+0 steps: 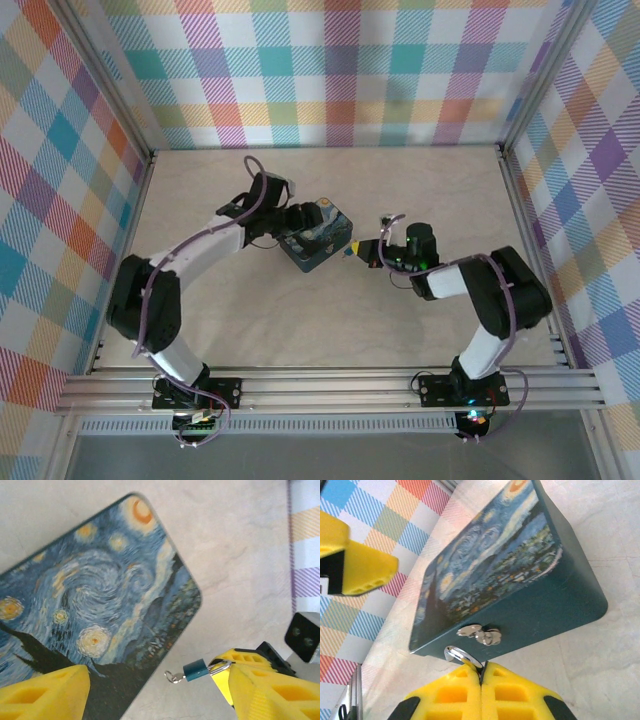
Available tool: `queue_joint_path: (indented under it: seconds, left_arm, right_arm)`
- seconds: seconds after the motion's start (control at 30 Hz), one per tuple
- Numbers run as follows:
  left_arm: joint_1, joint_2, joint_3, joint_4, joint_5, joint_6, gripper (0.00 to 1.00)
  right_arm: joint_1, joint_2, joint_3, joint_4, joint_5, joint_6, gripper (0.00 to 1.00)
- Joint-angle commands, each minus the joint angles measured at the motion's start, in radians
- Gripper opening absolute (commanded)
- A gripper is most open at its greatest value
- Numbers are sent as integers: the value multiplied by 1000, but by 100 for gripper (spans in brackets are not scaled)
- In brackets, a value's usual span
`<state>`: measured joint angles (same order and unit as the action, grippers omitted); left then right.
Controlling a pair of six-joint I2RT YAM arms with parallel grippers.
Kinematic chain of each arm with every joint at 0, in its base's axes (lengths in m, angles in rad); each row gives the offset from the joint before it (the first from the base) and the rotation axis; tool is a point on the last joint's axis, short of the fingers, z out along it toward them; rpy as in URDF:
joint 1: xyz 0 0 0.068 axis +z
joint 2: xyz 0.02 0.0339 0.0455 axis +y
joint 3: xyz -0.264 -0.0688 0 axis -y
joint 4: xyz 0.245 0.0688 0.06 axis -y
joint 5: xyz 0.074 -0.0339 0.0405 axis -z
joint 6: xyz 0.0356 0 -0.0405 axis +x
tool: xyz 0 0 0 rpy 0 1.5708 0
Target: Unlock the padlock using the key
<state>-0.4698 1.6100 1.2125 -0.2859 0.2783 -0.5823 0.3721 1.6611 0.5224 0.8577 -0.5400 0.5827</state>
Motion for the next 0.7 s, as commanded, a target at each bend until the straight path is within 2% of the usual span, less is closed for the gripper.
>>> queue_joint_path:
  seconds: [0.0,0.3,0.53,0.67]
  left_arm:
    - [10,-125,-48,-1,-86,36,76]
    - [18,-353,-213,53,-280,55,84]
    - [27,-482,-298,67,-395,79,86]
    - [30,-521,-311,52,-434,98,87]
  right_arm:
    - [-4,-104,-31,-142,-1,-24,0]
    - [17,-445,-30,-720,78,-78,0]
    - [24,-628,-83,-981,140,-28,0]
    - [25,-683,-144,-1009,176,32,0]
